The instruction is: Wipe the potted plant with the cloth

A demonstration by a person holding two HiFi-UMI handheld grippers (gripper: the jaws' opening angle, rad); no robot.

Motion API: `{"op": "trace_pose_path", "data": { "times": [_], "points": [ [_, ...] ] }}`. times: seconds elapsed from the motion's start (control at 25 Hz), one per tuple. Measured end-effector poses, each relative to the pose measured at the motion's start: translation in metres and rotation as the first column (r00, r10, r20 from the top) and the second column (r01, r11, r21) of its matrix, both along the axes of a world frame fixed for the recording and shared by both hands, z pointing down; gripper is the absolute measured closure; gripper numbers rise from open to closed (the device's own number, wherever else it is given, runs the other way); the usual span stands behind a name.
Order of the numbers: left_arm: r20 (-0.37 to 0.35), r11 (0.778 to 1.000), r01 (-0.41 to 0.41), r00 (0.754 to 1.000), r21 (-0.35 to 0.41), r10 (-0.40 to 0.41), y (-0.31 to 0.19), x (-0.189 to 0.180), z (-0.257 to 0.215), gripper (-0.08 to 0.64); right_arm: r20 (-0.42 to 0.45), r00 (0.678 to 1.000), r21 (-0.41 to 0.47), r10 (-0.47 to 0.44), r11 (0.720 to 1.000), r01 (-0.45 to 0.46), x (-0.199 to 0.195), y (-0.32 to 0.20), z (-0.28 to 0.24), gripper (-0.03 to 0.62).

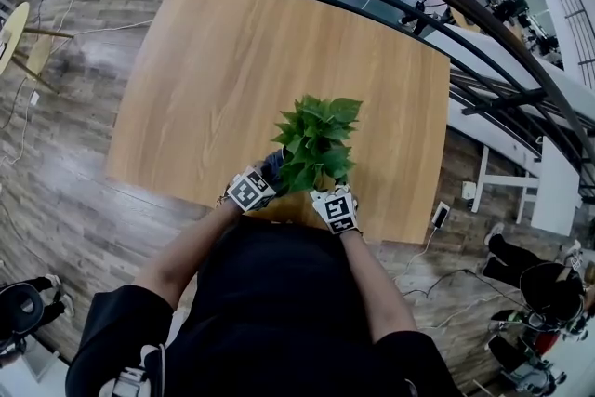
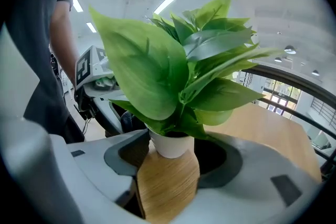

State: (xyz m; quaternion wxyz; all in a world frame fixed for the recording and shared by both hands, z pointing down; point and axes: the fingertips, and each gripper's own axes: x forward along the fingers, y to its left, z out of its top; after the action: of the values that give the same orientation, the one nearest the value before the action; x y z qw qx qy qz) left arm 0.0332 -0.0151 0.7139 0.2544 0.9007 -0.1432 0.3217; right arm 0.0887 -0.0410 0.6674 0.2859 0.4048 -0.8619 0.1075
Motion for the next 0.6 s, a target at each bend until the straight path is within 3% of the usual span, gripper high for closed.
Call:
{"op": "trace_pose_path", "data": {
  "times": [0.24, 0.44, 0.6],
  "points": [
    [0.010, 1.000, 0.015, 1.000, 0.001, -0.015, -0.009, -0.010, -0.001, 0.419, 0.018, 1.000, -0.012, -0.024, 1.000, 0.024, -0.010, 0.011, -0.003, 0.333],
    [0.014, 0.999, 0.035, 0.999, 0.026, -0.036, -0.024, -0.023, 0.000, 0.419, -0.006, 0.994, -0.016, -0.109, 0.994, 0.109, -0.023, 0.032, 0.003, 0.333],
    [0.020, 0.997, 0.063, 0.998, 0.034, -0.064, -0.037, -0.030, 0.001, 0.419, 0.001, 1.000, -0.024, 0.017, 1.000, -0.016, 0.002, 0.015, 0.003, 0.333]
  ]
}}
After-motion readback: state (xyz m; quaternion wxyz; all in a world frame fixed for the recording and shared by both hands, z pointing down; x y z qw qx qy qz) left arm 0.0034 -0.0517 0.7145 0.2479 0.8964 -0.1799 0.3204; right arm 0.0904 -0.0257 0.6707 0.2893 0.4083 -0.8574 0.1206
